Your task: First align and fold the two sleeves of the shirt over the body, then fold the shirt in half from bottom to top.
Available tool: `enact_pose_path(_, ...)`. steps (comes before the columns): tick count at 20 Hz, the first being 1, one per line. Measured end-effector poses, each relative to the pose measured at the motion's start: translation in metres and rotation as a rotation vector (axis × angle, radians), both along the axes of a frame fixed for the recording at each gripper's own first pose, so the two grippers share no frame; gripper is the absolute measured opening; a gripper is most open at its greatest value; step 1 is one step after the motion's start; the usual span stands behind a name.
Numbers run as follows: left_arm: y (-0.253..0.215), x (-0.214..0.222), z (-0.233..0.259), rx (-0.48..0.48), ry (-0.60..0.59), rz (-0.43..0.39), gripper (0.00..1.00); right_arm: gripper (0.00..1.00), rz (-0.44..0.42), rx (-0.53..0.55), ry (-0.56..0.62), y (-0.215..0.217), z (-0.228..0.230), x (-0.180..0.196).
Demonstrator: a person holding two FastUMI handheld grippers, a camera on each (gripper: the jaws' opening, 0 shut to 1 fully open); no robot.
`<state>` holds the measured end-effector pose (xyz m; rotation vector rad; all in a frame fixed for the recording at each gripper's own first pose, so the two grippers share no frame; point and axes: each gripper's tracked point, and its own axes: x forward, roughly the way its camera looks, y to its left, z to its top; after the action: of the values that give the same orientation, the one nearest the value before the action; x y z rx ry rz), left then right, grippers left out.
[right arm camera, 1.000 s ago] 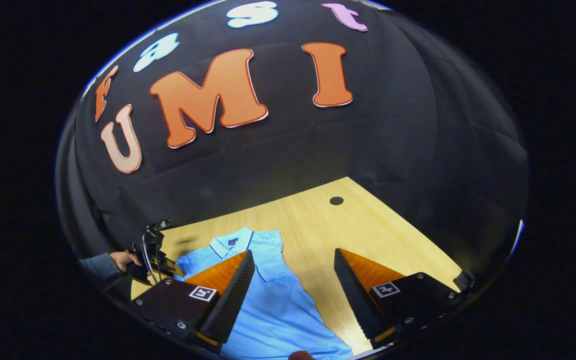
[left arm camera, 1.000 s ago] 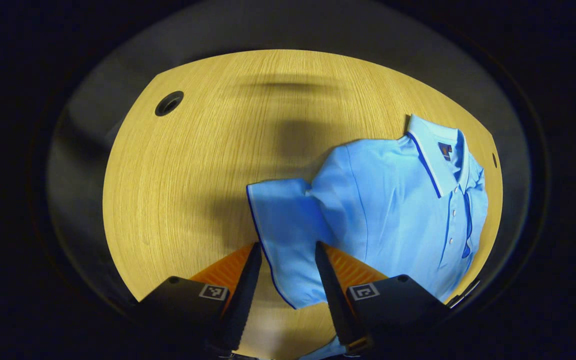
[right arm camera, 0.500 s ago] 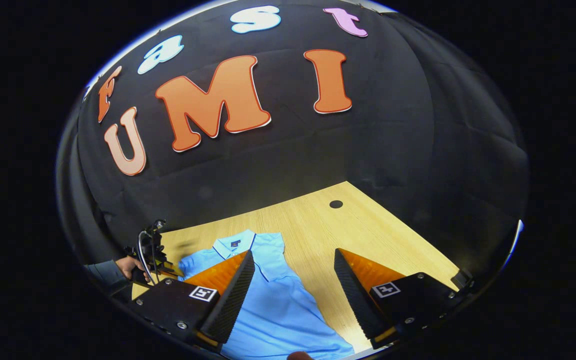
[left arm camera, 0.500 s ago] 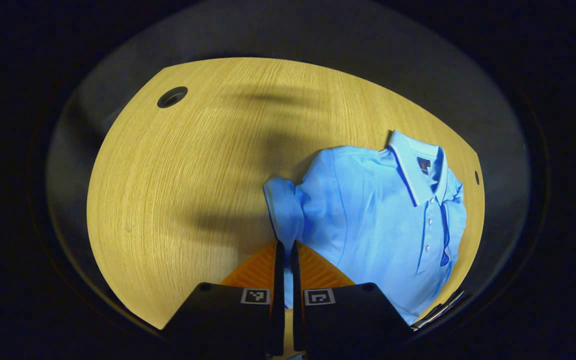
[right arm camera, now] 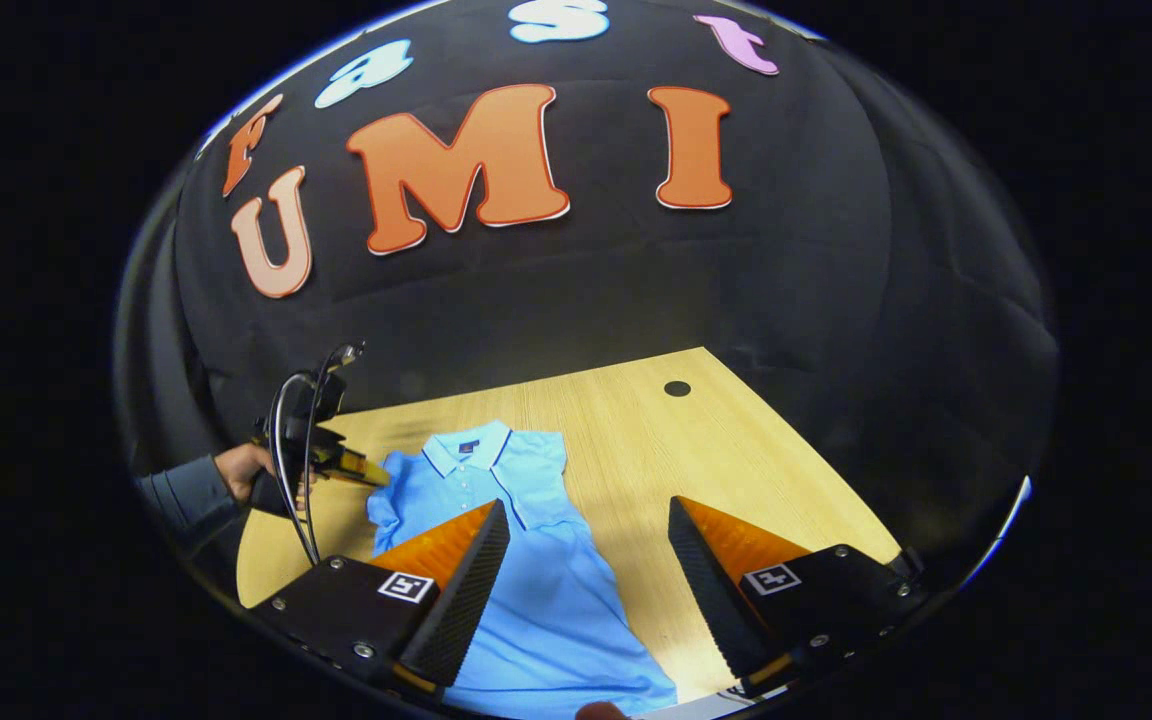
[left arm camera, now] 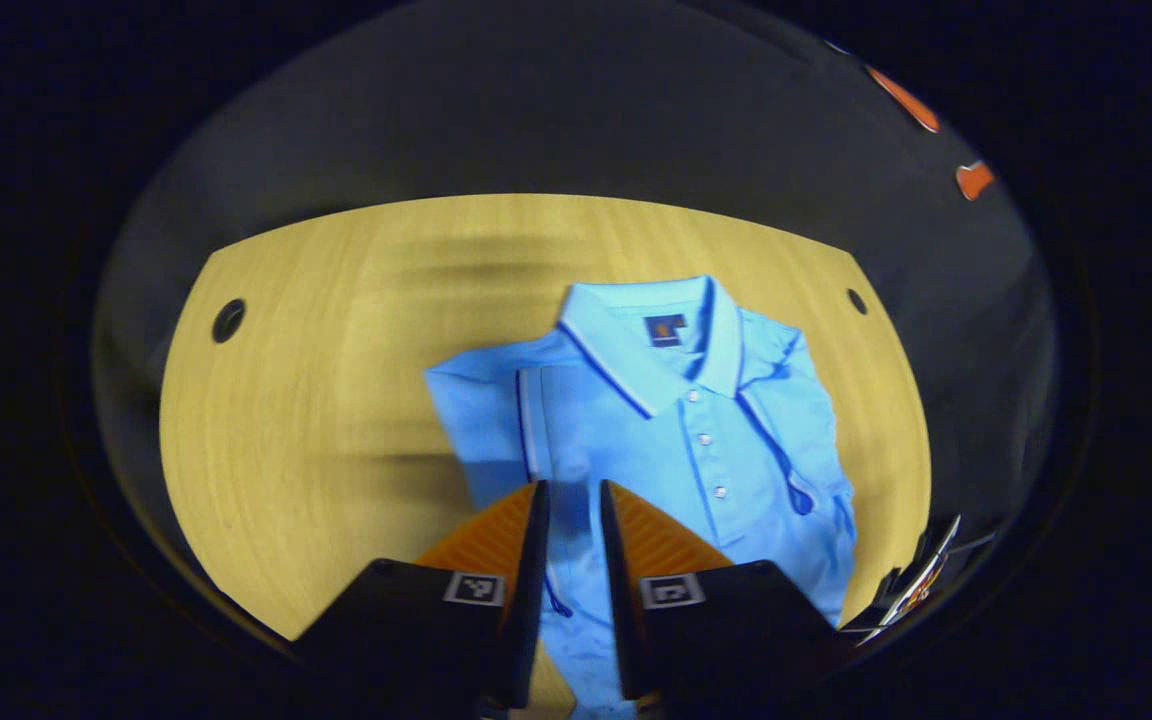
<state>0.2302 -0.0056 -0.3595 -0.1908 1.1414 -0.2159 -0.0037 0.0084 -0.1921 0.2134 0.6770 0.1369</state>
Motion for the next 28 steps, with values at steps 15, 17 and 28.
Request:
enact_pose_path(15, 0.004, -0.136, 0.051, 0.124, -0.125, 0.100, 1.00, 0.98, 0.150, 0.049, 0.046, -0.039, -0.037, -0.046)
enact_pose_path(17, 0.004, -0.165, 0.053, 0.136, -0.141, 0.123, 1.00, 0.98, 0.179, 0.048, 0.067, -0.041, -0.049, -0.056)
enact_pose_path(28, -0.005, -0.318, 0.025, 0.183, -0.127, 0.184, 1.00, 0.99, 0.364, 0.009, 0.183, -0.030, -0.117, -0.131)
